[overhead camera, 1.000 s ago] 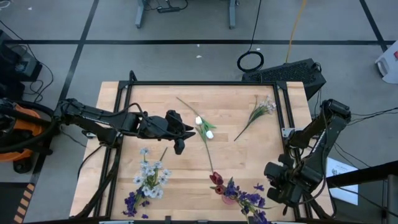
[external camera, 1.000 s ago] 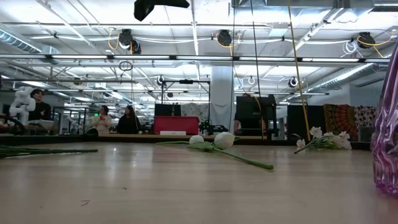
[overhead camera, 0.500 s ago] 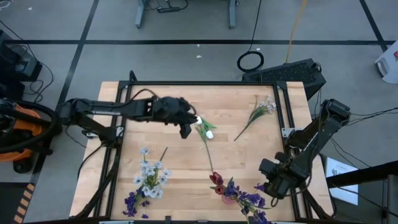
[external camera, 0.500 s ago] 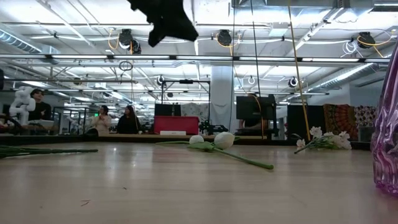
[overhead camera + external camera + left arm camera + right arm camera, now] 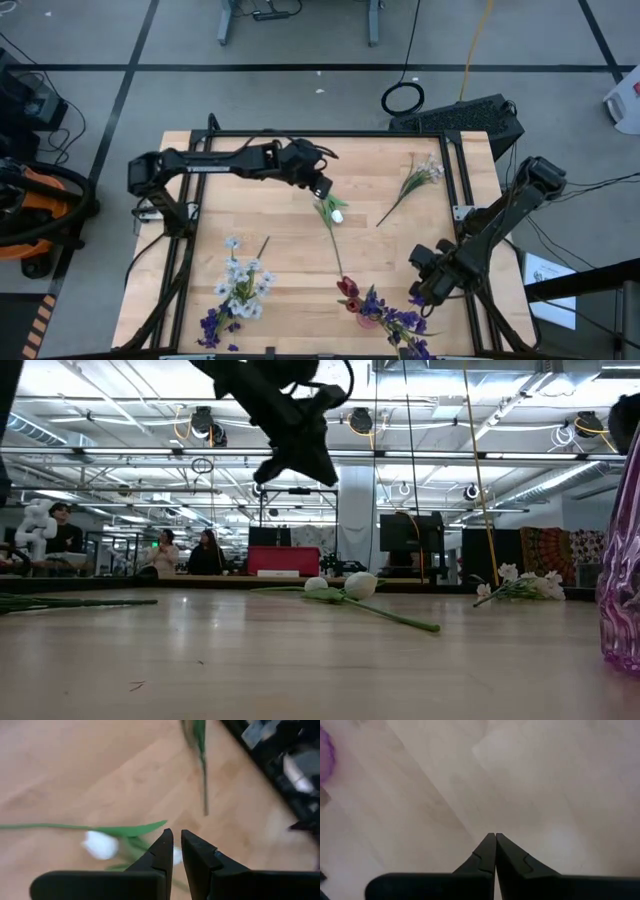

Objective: Sort flowers into vase by color
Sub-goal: Put the left white tulip into the transparent vase

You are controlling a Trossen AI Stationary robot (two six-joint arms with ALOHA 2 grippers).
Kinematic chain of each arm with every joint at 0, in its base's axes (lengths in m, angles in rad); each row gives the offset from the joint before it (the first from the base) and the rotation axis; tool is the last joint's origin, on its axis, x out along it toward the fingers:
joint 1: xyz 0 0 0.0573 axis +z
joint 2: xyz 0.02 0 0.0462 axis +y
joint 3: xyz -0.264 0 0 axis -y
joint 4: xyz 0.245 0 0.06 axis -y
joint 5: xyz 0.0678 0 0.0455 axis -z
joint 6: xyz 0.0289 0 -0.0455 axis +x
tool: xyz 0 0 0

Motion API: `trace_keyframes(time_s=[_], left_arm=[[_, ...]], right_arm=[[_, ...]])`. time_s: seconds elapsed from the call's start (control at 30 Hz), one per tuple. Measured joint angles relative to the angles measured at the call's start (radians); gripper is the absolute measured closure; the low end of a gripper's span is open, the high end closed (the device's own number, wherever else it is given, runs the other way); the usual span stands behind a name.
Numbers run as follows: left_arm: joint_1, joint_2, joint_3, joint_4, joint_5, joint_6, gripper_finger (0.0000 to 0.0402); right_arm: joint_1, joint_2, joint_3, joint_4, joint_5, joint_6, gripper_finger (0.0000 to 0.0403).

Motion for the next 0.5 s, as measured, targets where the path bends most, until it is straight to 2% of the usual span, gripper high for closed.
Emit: trace_keyframes(time_s=[0.23, 0.5], left_arm=[[-0.009, 0.08, 0.0, 0.035, -0.003, -0.033, 0.0348], [-0.032, 0.124, 0.0, 0.079, -0.01, -0.033, 0.0258]], right_arm=[[-0.031, -0.045, 0.0, -0.022, 0.073, 0.01, 0.0403], [-0.032, -0.063, 0.0, -0.029, 0.083, 0.018, 0.0403]])
